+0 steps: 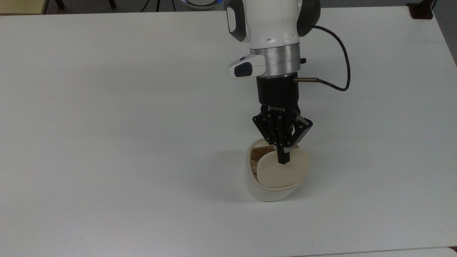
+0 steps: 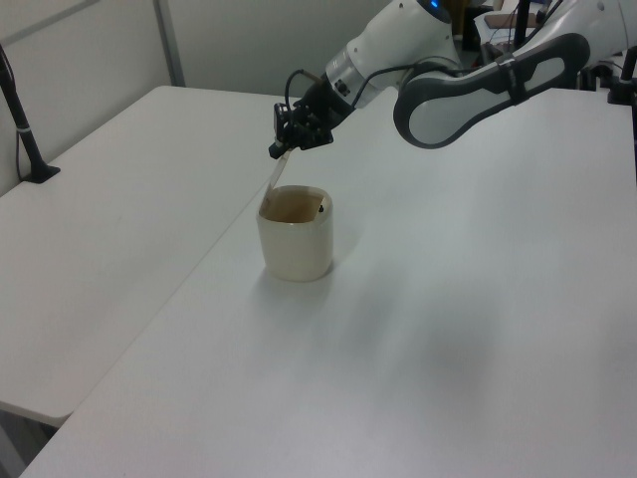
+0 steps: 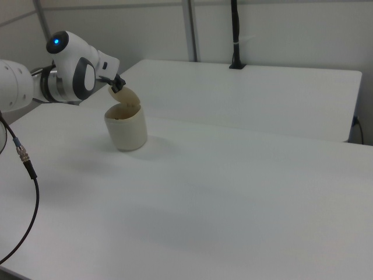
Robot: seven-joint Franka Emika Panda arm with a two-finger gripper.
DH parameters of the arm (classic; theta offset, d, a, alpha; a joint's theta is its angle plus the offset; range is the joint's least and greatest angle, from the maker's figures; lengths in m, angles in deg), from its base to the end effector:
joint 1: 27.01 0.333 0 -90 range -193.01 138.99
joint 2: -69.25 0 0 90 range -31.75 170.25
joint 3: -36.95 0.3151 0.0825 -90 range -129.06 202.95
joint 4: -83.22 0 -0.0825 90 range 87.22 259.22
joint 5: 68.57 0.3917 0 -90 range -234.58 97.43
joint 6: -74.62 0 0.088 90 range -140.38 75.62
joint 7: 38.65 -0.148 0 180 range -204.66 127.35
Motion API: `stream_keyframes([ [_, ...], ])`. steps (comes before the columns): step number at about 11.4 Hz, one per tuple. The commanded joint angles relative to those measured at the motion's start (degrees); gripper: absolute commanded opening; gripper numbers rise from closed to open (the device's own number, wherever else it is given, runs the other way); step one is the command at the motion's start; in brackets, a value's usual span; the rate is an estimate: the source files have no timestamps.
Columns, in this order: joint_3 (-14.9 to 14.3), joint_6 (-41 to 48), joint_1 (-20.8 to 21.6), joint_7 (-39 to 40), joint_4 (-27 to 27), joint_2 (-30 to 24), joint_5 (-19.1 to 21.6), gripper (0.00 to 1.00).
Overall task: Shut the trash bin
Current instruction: 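Push the lid edge with the gripper, swinging it down over the opening, then press the gripper down on the lid until it sits flat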
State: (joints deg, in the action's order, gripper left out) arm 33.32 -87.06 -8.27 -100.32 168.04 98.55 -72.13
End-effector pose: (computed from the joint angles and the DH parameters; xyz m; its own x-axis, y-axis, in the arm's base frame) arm 0.7554 0.2166 0.4482 0.5542 -0.7152 0.4258 -0.4132 -0.6805 -0.6051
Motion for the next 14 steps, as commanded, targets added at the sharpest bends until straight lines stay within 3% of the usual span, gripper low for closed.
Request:
stream_keyframes([
  [1,-0.50,-0.21,-0.55,-0.05,5.78,-3.97,-1.80,0.00],
  [4,-0.15,3.74,-0.73,4.53,9.83,-7.23,-1.80,0.00],
  [10,-0.06,6.73,-1.17,7.16,11.67,-8.11,-1.80,0.00],
  [14,2.13,9.27,-2.31,9.54,12.74,-8.46,-1.80,0.00],
])
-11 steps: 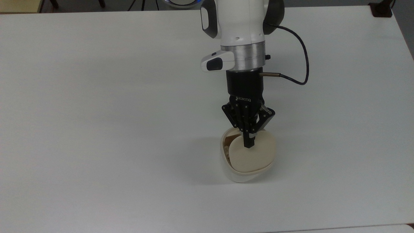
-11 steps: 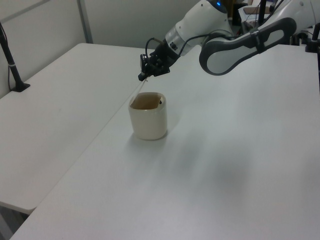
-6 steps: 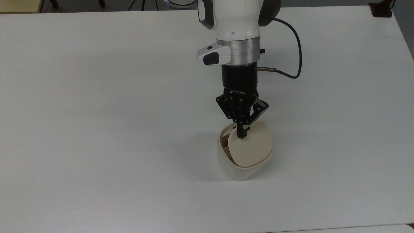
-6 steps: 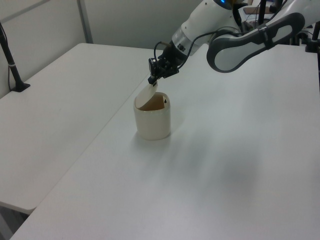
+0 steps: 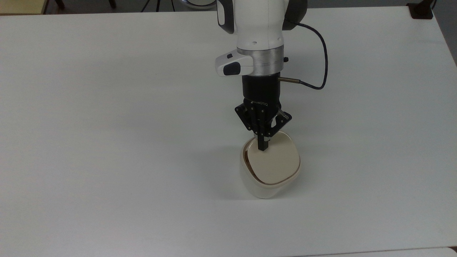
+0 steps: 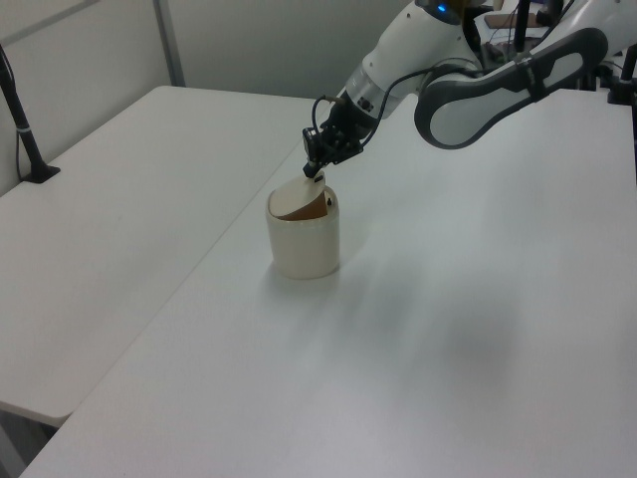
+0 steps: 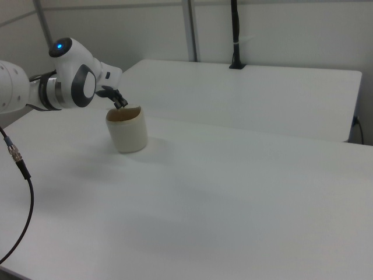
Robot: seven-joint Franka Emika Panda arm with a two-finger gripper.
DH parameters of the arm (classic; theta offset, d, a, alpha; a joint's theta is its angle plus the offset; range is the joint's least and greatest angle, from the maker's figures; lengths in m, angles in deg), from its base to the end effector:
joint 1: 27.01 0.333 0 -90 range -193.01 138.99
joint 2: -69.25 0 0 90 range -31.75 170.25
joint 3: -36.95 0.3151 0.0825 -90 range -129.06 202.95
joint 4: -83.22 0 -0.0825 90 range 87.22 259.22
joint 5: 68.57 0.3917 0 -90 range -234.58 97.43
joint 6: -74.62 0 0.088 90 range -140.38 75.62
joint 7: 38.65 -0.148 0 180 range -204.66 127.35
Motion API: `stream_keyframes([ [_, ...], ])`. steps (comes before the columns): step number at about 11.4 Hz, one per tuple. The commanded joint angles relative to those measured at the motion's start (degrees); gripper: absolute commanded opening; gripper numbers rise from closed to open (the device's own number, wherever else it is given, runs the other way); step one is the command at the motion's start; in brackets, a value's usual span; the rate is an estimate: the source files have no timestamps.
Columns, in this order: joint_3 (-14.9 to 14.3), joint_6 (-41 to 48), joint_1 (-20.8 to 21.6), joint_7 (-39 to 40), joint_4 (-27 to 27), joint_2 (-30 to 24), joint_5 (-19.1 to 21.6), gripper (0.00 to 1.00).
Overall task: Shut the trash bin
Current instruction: 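Press the gripper down on the lid until it sits flat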
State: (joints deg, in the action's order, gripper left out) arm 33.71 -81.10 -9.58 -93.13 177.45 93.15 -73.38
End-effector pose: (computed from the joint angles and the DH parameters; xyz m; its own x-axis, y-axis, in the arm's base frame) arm 0.7228 0.1900 0.4125 0.6650 -0.6102 0.4307 -0.4381 -0.7857 -0.4368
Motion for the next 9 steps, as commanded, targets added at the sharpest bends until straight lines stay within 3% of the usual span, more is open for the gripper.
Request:
stream_keyframes([
  [1,1.74,3.58,-0.91,2.44,3.33,-2.98,-0.56,0.00],
  [9,2.10,3.58,-1.17,3.94,4.56,-1.22,-0.73,0.00],
])
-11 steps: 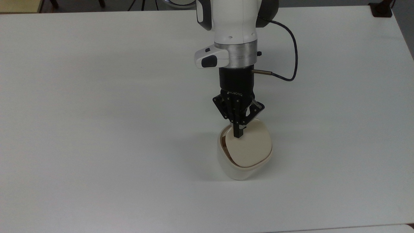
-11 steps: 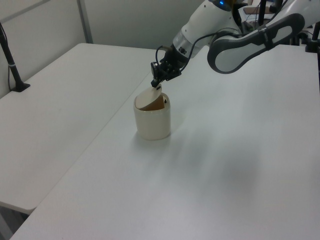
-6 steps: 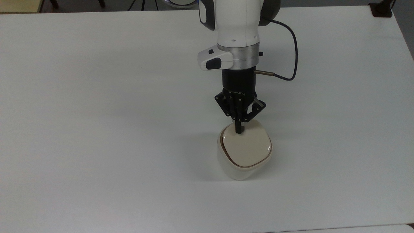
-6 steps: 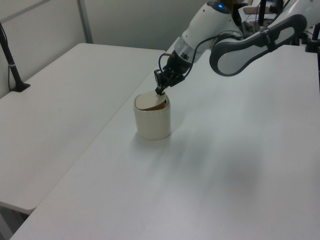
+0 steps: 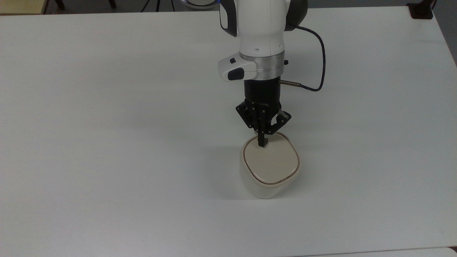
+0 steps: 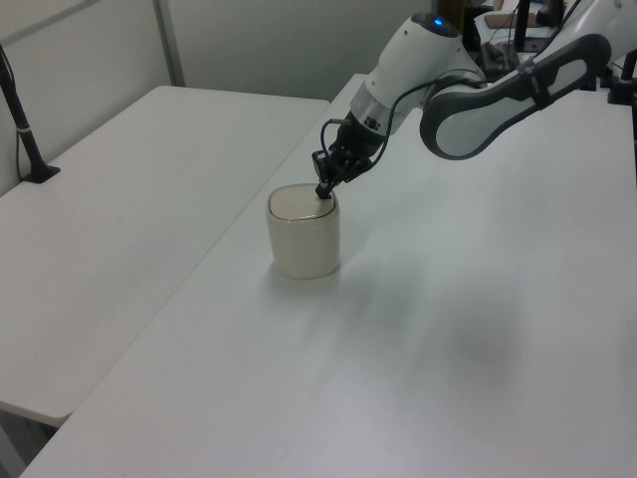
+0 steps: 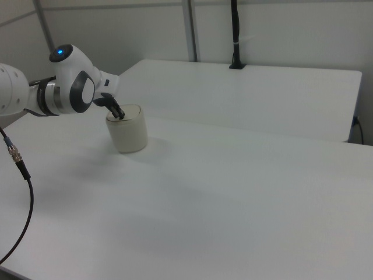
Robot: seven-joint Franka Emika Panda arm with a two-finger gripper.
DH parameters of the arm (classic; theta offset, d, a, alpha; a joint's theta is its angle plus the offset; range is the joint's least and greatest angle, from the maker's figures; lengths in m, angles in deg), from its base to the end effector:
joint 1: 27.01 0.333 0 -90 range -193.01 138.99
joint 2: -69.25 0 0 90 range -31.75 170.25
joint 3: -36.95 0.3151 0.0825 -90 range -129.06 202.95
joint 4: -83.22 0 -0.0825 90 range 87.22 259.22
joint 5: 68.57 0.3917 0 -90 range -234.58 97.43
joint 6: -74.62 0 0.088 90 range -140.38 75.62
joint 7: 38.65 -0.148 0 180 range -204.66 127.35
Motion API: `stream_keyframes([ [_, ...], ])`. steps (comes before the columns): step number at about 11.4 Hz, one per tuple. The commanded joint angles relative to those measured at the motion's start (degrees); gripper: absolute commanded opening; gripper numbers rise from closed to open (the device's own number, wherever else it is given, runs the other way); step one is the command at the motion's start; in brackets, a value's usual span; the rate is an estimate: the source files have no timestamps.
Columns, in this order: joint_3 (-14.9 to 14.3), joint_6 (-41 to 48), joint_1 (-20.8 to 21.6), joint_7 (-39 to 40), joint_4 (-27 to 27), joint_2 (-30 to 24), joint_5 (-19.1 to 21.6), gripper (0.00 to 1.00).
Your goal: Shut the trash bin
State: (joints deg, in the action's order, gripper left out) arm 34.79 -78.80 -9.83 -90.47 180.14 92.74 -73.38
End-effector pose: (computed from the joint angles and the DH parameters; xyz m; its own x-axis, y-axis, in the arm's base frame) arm 0.7090 0.1945 0.3859 0.7230 -0.5611 0.4031 -0.4311 -0.8223 -0.3714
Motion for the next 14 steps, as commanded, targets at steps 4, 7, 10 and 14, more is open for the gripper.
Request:
stream_keyframes([
  [4,1.01,1.11,-0.48,1.10,1.78,0.59,-1.61,0.00],
  [7,1.10,1.81,-1.18,0.93,1.52,-1.94,-1.17,0.00],
  [10,1.54,10.13,-2.68,0.84,1.17,-6.95,-0.47,0.69],
  [14,5.66,26.03,-7.33,1.54,1.25,-15.21,-0.47,1.00],
])
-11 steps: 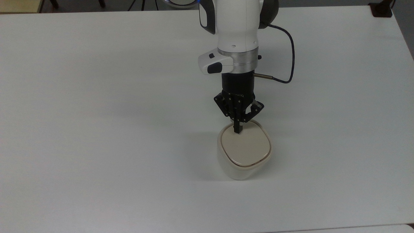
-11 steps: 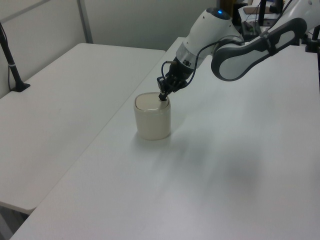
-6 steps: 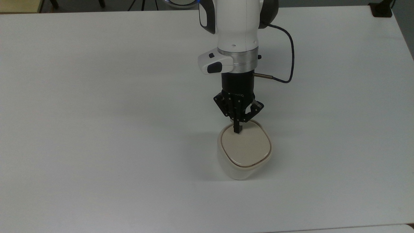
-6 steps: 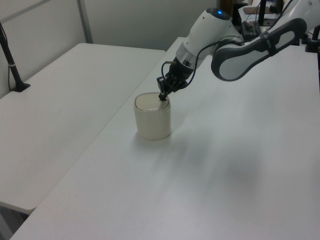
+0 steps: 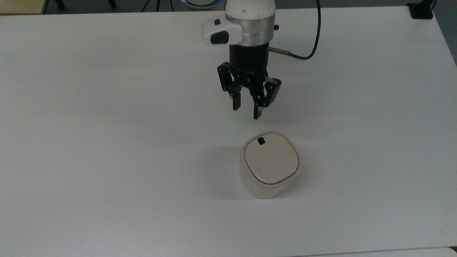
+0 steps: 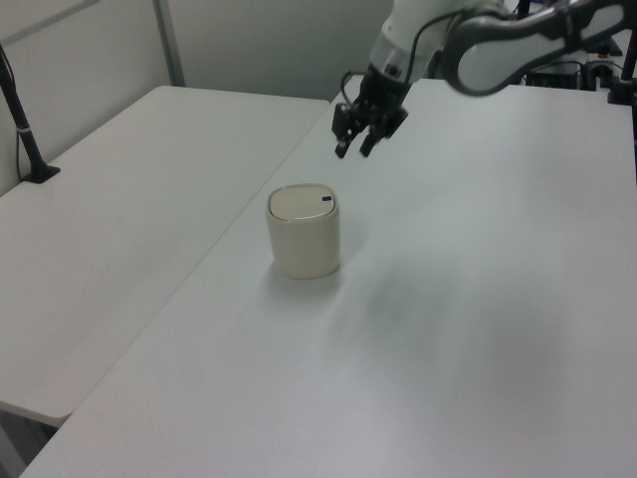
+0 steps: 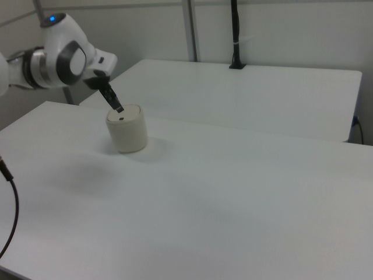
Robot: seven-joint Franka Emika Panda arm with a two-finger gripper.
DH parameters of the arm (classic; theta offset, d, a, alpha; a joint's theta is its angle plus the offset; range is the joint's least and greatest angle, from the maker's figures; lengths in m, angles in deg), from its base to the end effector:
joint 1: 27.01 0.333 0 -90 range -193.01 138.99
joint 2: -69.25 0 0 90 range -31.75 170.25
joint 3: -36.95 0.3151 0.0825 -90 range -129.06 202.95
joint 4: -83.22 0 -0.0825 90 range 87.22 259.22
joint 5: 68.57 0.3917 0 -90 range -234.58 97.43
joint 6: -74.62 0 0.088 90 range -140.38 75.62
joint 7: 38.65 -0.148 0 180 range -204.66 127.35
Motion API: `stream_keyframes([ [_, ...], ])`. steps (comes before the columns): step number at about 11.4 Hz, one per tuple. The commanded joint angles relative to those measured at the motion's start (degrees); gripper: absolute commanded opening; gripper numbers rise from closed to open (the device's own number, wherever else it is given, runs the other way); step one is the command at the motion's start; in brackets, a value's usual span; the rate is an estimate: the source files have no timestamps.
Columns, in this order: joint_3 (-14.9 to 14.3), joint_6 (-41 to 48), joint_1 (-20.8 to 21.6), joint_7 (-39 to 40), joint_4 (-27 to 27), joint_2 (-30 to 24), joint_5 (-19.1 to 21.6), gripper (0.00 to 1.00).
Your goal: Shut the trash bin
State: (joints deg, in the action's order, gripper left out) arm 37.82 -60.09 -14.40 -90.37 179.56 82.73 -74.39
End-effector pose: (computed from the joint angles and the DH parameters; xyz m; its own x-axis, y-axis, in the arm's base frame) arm 0.6745 0.1564 0.4680 0.7438 -0.5808 0.3309 -0.5146 -0.8134 -0.2710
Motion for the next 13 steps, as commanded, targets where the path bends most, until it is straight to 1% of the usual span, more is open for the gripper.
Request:
stream_keyframes([
  [1,2.73,11.01,-2.85,1.53,1.83,-6.26,0.55,1.00],
  [3,2.91,18.13,-3.03,1.45,2.36,-9.33,0.55,1.00],
  [4,3.00,22.60,-3.81,1.45,2.54,-11.61,0.72,1.00],
  [5,2.91,26.74,-5.04,2.14,3.06,-14.07,2.20,1.00],
  [6,2.91,30.69,-7.14,4.50,3.59,-16.97,5.00,1.00],
  [7,2.91,35.00,-9.34,8.61,3.68,-19.35,7.38,1.00],
  [8,2.91,38.52,-11.27,13.00,3.59,-21.11,8.62,1.00],
  [9,2.91,40.21,-12.95,17.31,3.59,-22.43,9.24,1.00],
  [10,2.91,40.57,-13.75,21.01,3.68,-22.79,9.42,1.00],
  [13,2.91,40.84,-16.47,42.07,3.07,-22.36,9.60,1.00],
])
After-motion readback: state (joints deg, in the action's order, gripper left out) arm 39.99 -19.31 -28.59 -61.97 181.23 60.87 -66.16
